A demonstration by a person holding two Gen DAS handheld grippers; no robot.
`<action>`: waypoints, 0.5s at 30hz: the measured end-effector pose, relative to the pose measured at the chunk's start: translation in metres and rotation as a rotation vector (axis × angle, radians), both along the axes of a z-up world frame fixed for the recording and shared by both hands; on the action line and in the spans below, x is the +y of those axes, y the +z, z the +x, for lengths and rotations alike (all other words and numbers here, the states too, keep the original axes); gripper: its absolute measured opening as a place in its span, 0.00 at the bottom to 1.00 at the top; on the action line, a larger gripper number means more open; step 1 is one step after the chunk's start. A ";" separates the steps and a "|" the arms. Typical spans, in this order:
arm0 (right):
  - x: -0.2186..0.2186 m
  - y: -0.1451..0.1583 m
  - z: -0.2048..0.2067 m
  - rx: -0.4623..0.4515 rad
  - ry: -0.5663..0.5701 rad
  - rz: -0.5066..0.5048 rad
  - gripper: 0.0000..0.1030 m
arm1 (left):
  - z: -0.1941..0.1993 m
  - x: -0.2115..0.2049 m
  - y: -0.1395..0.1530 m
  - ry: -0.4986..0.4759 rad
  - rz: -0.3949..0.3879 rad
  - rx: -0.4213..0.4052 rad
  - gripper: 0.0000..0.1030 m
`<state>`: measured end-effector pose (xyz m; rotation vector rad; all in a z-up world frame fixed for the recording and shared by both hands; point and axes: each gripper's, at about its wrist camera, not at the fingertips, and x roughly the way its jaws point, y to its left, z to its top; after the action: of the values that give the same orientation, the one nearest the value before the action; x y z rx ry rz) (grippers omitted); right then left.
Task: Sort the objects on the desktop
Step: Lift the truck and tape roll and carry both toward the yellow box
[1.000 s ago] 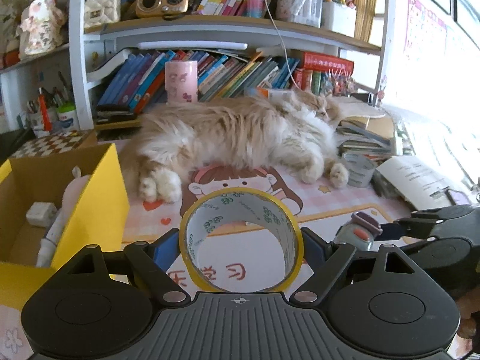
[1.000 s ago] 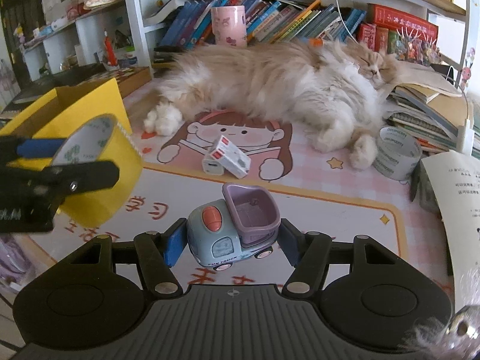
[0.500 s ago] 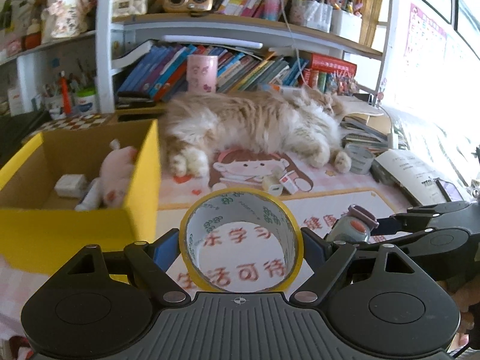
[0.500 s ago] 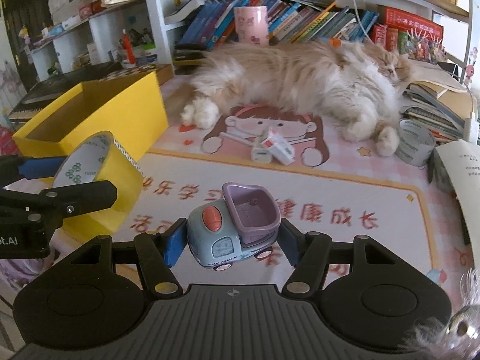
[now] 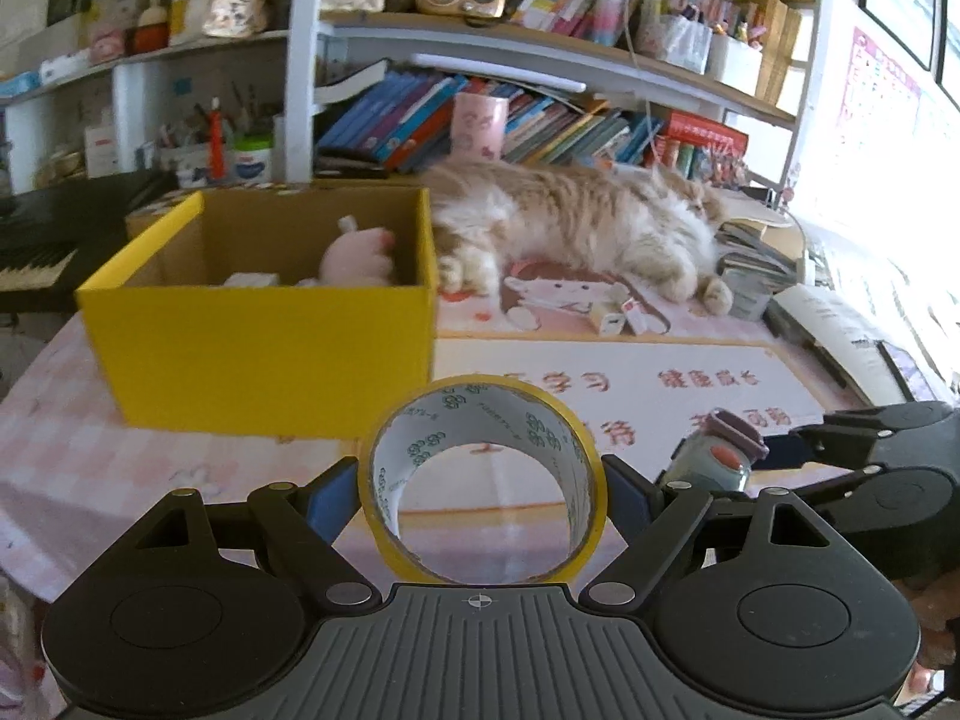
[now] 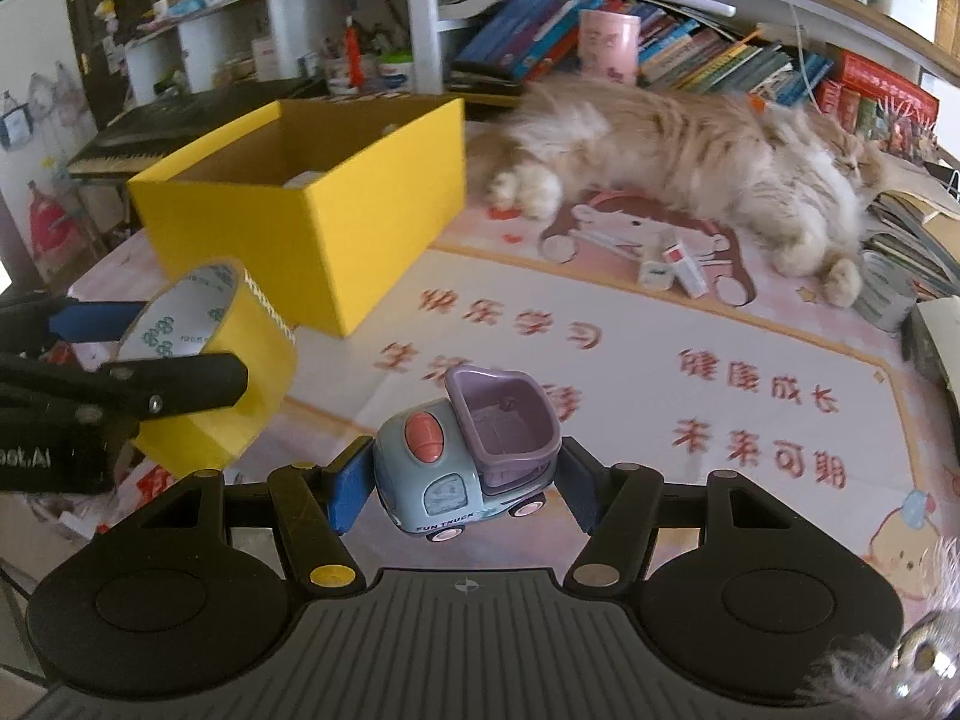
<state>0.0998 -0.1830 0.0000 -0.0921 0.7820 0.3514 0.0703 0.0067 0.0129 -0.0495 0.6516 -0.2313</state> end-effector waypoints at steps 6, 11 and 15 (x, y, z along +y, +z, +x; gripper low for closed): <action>0.022 -0.005 -0.021 0.010 0.009 0.002 0.59 | -0.017 0.020 -0.004 0.011 0.009 0.028 0.83; 0.037 -0.008 -0.033 0.014 0.016 0.010 0.59 | -0.027 0.030 -0.007 0.004 0.020 0.036 0.83; 0.046 -0.010 -0.039 0.017 0.017 0.020 0.59 | -0.035 0.036 -0.008 -0.002 0.032 0.040 0.83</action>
<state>0.0606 -0.1369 -0.0105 -0.0774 0.7951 0.3760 0.0355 0.0431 0.0045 -0.0231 0.6947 -0.2220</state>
